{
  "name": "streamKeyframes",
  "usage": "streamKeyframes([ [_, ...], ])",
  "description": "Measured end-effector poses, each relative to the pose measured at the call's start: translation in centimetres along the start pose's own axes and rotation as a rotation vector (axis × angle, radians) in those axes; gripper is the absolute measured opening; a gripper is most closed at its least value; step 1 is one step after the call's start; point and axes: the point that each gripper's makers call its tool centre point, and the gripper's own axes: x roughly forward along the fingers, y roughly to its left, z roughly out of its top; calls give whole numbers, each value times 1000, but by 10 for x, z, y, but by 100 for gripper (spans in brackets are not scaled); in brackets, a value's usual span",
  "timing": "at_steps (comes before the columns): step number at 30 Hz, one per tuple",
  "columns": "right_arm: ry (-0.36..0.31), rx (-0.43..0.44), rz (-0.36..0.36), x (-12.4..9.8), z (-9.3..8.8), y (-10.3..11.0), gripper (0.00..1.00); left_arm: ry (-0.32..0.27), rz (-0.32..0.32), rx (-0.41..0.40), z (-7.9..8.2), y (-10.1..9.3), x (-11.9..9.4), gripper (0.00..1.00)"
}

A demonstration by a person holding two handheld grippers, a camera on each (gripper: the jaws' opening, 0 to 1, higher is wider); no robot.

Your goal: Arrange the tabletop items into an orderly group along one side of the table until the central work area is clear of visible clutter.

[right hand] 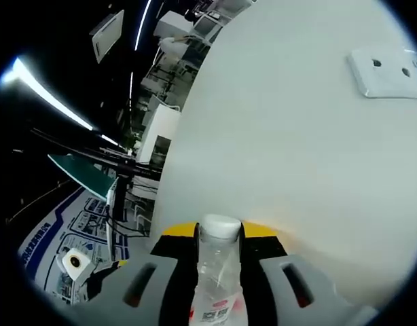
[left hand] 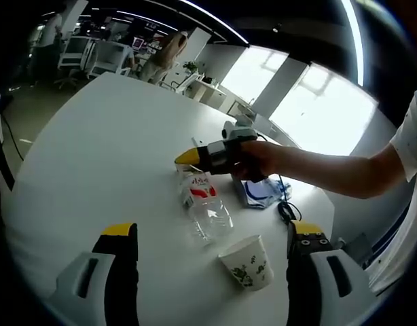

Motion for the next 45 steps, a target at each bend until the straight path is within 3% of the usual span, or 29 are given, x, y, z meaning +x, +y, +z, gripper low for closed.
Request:
streamKeyframes([
  [9, -19, -60, 9, -5, 1, 12, 20, -2, -2, 0, 1, 1, 1, 93],
  [17, -41, -143, 5, -14, 4, 24, 20, 14, -18, 18, 8, 2, 14, 92],
  [29, -79, -233, -11, -27, 4, 39, 20, 36, -81, 32, 21, 8, 60, 92],
  [33, -97, -257, -16, -28, 5, 41, 20, 89, -100, 71, 14, 11, 82, 90],
  [36, -107, -285, -21, -30, 3, 43, 20, 89, -136, 35, 14, 10, 96, 88],
  [45, -129, -322, -21, -32, -2, 49, 20, 183, -203, 63, -12, 8, 119, 69],
])
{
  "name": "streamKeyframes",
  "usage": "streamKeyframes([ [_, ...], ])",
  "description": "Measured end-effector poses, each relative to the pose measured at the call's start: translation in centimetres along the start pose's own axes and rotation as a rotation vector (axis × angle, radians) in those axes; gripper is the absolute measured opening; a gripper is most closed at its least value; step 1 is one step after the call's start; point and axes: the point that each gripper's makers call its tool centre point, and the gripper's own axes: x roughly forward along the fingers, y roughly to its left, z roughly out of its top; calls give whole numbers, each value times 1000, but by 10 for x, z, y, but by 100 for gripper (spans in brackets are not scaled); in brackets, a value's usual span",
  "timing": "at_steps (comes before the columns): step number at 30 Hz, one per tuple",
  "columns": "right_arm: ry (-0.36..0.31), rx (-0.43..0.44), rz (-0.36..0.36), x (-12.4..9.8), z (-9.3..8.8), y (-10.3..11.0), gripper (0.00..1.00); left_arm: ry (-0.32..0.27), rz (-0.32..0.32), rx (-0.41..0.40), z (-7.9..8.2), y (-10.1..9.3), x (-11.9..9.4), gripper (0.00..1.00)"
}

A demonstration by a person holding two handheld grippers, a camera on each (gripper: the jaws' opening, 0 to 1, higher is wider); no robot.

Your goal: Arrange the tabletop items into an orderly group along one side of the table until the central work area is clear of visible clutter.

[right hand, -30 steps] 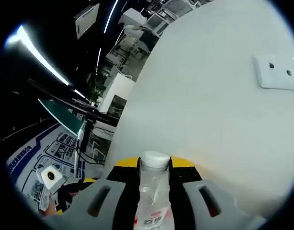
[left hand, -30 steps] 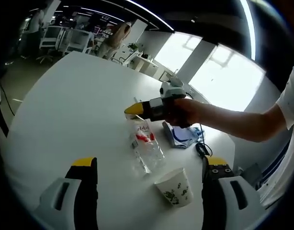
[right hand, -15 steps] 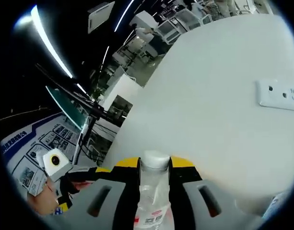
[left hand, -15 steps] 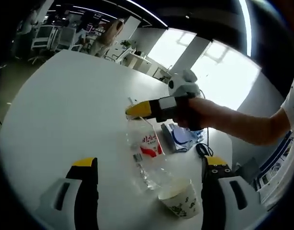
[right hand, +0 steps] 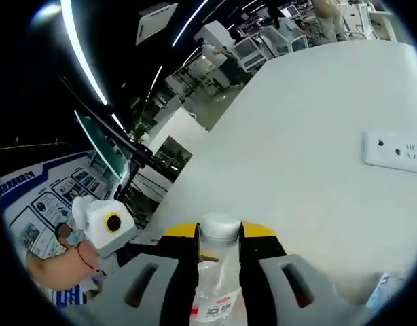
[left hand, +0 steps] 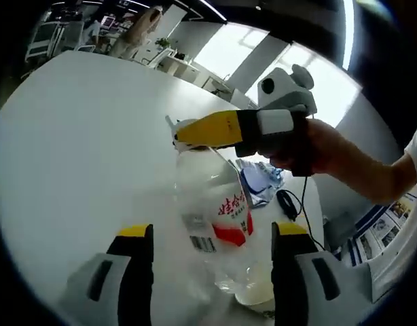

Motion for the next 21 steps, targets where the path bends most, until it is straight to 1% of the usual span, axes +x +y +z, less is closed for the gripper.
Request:
streamKeyframes([
  [2, -6, -7, 1, -2, -1, 3, 20, -6, -39, -6, 1, -6, 2, 64],
  [3, -9, -9, 3, -2, -2, 5, 20, -7, -45, -8, 1, -6, 2, 61],
  [5, -13, -18, -1, -4, -2, 6, 20, -17, -58, -2, 3, -7, 3, 50],
  [6, -15, -22, -2, -5, -2, 7, 20, -21, -80, 11, 4, -11, 3, 44],
  [7, -19, -26, -3, -5, -2, 8, 19, -16, -104, -1, 4, -15, 2, 45],
  [8, -22, -30, -3, -6, -2, 10, 19, -24, -92, 15, 5, -13, 3, 44],
  [13, -33, -57, -13, -14, -3, 14, 19, -11, -114, 52, 5, -20, 2, 43],
  [21, -62, -95, -30, -25, -1, 21, 19, 10, -120, 101, 7, -27, 3, 41],
])
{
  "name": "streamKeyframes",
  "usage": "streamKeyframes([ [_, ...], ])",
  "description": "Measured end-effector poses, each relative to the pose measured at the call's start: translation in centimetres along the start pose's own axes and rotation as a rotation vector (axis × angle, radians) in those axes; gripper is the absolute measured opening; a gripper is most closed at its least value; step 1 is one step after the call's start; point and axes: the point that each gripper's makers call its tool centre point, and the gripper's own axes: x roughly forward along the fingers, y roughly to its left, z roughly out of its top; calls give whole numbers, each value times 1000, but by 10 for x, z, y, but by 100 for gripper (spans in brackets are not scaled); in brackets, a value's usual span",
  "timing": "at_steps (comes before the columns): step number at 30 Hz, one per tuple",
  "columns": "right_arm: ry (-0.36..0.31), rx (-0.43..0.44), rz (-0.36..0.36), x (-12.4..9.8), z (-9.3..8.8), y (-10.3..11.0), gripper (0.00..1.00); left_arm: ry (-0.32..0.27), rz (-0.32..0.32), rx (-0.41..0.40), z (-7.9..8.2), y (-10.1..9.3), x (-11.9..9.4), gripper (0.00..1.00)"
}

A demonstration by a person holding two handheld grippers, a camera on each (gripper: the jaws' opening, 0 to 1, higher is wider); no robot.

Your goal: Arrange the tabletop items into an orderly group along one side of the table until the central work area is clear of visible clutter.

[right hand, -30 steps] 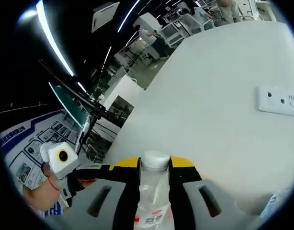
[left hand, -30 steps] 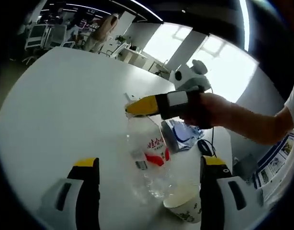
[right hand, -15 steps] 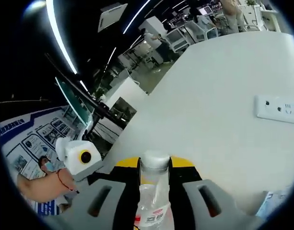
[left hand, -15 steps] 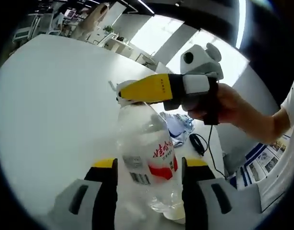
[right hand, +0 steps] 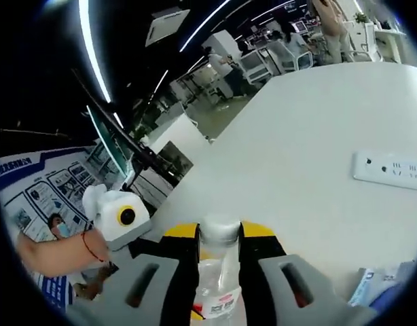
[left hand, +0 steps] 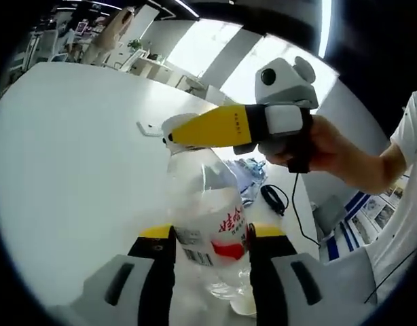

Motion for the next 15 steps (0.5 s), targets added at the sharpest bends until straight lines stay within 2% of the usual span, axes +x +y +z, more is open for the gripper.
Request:
streamKeyframes([
  [8, -24, -76, -14, -13, 9, 7, 19, 8, 9, 61, 9, -5, 3, 40],
  [10, -30, -95, -13, -18, 12, 9, 19, -8, 10, 45, 15, -4, 3, 39],
  [11, -42, -114, -18, -20, 16, 10, 19, -10, 6, 81, 18, -6, 4, 39],
  [15, -59, -147, -23, -26, 25, 12, 19, -13, 7, 98, 27, -6, 6, 39],
])
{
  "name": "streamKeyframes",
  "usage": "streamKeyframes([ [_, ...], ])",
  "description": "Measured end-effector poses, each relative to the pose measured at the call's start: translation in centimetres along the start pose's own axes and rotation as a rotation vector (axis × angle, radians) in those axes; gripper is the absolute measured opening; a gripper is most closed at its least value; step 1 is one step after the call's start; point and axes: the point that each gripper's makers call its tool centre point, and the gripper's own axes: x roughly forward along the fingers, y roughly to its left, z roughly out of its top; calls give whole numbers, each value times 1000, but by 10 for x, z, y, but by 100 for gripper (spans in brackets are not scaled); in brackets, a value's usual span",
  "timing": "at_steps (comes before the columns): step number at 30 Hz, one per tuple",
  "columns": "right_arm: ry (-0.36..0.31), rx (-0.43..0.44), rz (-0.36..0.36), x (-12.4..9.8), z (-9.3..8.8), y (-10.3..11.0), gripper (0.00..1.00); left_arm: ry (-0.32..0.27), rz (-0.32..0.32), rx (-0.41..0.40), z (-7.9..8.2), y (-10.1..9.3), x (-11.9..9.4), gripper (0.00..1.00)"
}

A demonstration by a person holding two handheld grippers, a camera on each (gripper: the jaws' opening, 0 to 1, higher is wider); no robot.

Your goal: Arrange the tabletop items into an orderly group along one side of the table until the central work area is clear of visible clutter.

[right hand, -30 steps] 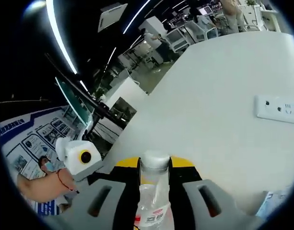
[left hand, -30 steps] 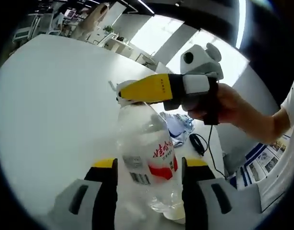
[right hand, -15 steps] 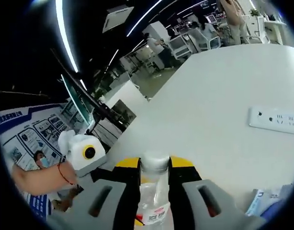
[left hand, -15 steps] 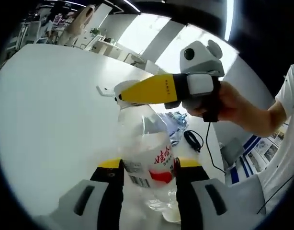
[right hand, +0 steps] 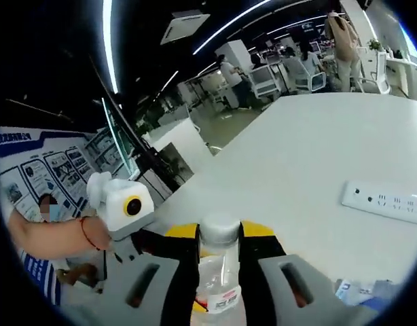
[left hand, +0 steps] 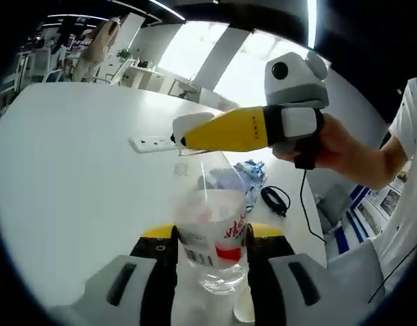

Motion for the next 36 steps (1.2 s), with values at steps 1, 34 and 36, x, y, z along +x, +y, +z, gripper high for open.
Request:
streamKeyframes([
  [1, -4, -12, -2, -1, 2, 0, 18, -3, 0, 4, 2, 1, 1, 39],
  [34, -244, -513, -133, -16, 29, 26, 19, -14, 44, 334, 41, 13, -3, 37],
  [36, -249, -513, -139, -14, 27, 25, 19, -6, 46, 346, 39, 14, -3, 37],
])
